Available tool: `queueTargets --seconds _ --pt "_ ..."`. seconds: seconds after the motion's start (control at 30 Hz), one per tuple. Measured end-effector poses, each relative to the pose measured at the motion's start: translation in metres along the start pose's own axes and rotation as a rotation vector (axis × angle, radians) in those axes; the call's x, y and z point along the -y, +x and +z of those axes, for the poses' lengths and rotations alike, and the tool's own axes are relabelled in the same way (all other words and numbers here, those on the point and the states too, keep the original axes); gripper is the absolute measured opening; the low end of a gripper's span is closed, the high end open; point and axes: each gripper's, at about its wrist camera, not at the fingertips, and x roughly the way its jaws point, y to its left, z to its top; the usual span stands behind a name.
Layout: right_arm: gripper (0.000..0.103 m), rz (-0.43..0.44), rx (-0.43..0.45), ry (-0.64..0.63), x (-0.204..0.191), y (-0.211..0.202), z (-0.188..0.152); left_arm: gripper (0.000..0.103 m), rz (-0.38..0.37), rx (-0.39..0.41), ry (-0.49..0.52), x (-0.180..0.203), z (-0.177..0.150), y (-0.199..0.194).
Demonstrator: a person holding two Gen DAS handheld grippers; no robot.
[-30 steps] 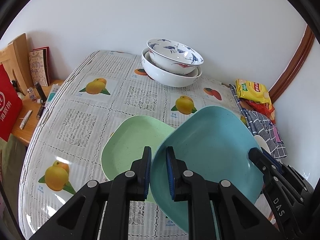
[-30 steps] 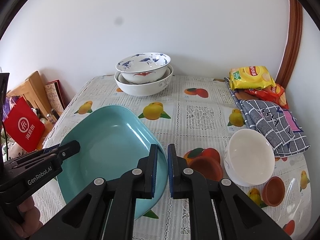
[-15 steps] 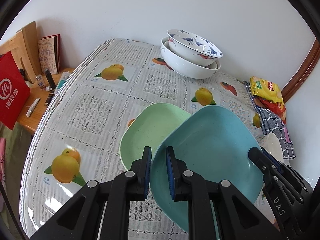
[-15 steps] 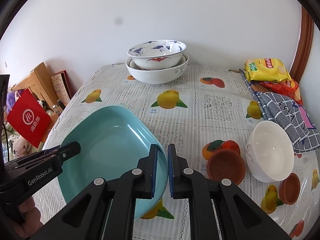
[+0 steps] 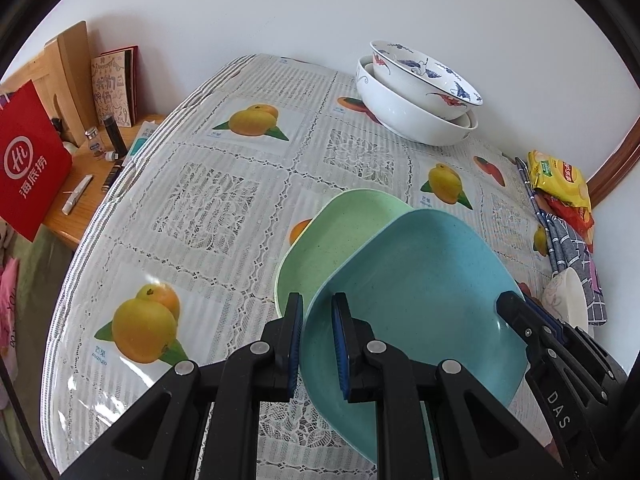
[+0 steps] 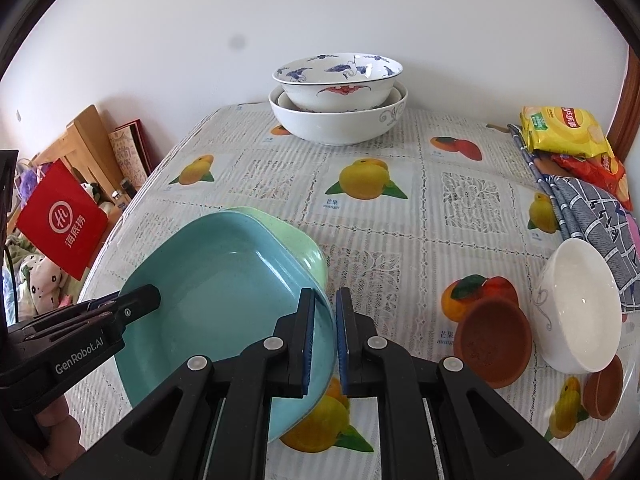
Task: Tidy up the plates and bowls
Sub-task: 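Lower the blue plate onto the green plate and open both grippers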
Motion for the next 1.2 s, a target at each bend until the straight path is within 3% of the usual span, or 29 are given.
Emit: queueTargets --seconds 0.53,1.2 --pt "0.011 0.034 -0.009 -0.036 -0.014 0.033 0.032 0.015 0.029 0.005 -0.045 -0.015 0.031 0.020" --pt "0.012 0.000 -0.014 -0.094 -0.011 0.047 0.028 0.015 0.071 -0.052 0.002 -0.009 0.022 0.036"
